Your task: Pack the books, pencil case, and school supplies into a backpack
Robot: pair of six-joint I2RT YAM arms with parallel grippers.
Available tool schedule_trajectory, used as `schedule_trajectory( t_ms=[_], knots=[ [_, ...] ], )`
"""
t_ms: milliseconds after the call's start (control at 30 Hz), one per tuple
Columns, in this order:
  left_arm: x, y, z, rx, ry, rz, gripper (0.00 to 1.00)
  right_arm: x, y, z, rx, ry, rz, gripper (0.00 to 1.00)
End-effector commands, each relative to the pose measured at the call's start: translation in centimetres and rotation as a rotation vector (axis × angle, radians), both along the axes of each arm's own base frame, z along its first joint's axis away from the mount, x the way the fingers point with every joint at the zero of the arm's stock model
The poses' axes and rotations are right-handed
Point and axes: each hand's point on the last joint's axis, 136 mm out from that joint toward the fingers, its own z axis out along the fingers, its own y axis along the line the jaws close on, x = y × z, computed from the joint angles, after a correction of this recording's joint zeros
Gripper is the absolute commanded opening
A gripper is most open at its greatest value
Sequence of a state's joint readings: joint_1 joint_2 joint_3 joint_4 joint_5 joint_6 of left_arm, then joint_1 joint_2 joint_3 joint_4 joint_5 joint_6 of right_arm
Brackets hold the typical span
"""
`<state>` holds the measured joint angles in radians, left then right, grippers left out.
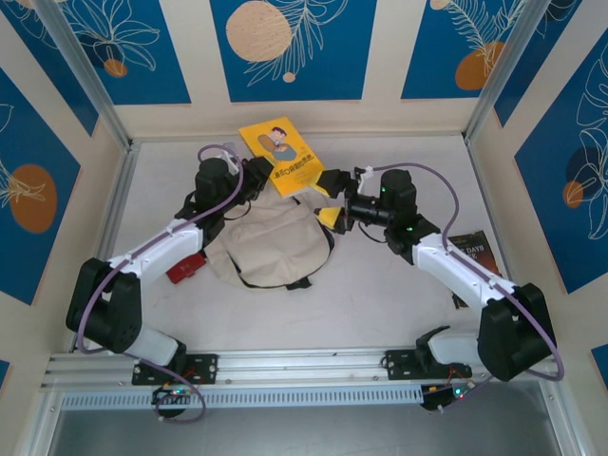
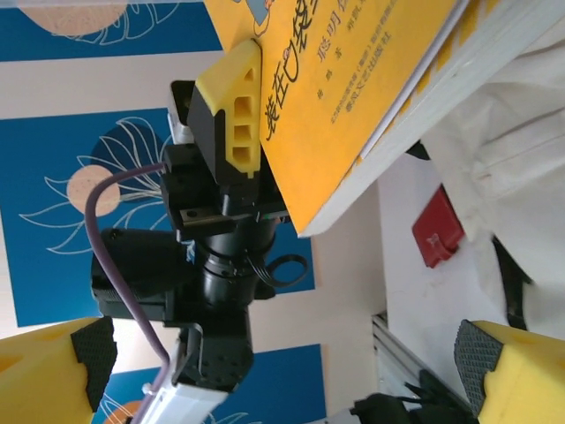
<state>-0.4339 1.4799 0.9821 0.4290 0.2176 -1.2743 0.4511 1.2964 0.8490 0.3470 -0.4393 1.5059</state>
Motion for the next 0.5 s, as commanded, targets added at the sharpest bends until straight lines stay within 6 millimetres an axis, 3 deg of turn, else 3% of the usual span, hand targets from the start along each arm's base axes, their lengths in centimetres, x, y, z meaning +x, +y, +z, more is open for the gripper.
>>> schedule_trajectory(
  t_ms=[0, 333, 467],
  knots=[
    [-0.6, 0.7, 6.0, -0.136, -0.146, 0.032, 0.10, 2.0, 1.2, 0.5, 0.069, 0.024, -0.066, 1.00],
    [-1.1, 1.0, 6.2, -0.188, -0.141, 0.043, 0.09, 6.5, 3.7, 0.3, 0.139, 0.034, -0.094, 0.95],
    [-1.4, 1.4, 5.7, -0.181, -0.131, 0.057, 0.09, 7.8, 4.5, -0.6, 0.185, 0.062, -0.106, 0.70]
  ],
)
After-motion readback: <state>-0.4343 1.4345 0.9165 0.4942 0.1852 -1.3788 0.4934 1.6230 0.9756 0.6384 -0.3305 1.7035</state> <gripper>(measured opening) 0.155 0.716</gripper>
